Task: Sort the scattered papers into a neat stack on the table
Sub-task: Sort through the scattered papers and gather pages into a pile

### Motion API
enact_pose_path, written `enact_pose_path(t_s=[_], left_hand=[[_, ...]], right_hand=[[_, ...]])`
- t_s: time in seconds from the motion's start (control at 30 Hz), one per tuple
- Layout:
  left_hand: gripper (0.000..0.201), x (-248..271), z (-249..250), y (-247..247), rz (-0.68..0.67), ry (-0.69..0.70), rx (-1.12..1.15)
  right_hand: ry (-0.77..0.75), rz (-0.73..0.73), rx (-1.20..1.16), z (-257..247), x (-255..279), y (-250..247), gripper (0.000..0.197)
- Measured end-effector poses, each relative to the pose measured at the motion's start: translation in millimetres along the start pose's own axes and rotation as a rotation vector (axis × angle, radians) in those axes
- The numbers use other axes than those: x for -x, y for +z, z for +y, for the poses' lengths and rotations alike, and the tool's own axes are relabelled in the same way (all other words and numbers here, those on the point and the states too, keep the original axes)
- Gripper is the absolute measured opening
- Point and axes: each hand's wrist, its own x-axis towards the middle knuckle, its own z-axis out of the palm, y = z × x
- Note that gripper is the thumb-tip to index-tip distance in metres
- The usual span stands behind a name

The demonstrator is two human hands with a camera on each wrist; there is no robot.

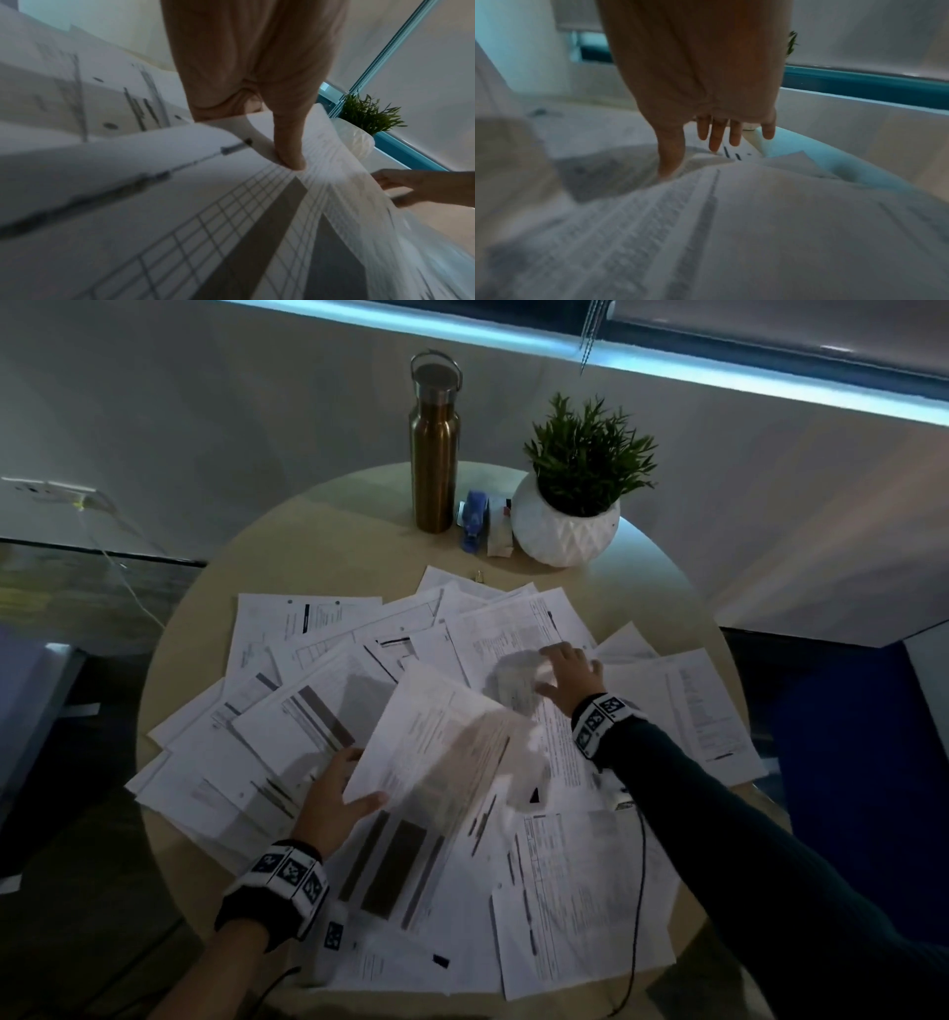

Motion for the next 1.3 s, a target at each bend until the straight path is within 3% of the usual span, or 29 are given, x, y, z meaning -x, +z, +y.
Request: enact_pose_path(t_s=[0.07,0.13,0.33,0.43,0.6,0.7,0.83,1.0,1.03,1.13,1.2,1.27,1.3], left_hand=[[0.059,2,-8,-7,0.01,-0.022,-0.01],[0.054,3,-18,-12,0.014,-0.042,-0.022],[0.031,10,-23,-21,0.003,-0.096,0.096],[0.038,13,-23,-29,0.028,-0.091,0.135],[0.044,16,-23,-37,0.147,-0.09,0.131],[0.05,16,-20,-38,0.215,-0.091,0.161],[0.05,16,1,-28,0.216,0.001,0.162],[0.043,23,31,0,0.105,0.055,0.184],[0.046,25,33,5,0.082,0.039,0.226],[0.087,32,34,14,-0.038,-0.114,0.378],[0.073,39,32,17,-0.097,-0.106,0.348],[0.046,42,25,20,-0.108,-0.015,0.221],[0.05,40,14,21,-0.076,0.028,0.145]], right_hand=[[0.031,-0.098,0.18,16,-4,-2,0.079],[0.004,-0.136,0.253,23,-6,-2,0.081],[-0.009,-0.063,0.329,30,-1,-21,0.034],[0.02,0.078,0.154,46,11,-50,0.027],[0.07,0.457,-0.394,85,52,-102,0.023],[0.121,0.542,-0.601,83,82,-108,0.025],[0.155,0.495,-0.689,41,114,-75,0.026],[0.28,0.341,-0.851,-21,119,10,0.022],[0.293,0.302,-0.909,-33,123,21,0.02],[0.323,0.303,-0.954,-57,136,47,0.022],[0.328,0.335,-1.001,-64,142,58,0.014],[0.311,0.312,-1.084,-61,145,66,0.025],[0.309,0.317,-1.084,-57,148,69,0.028]])
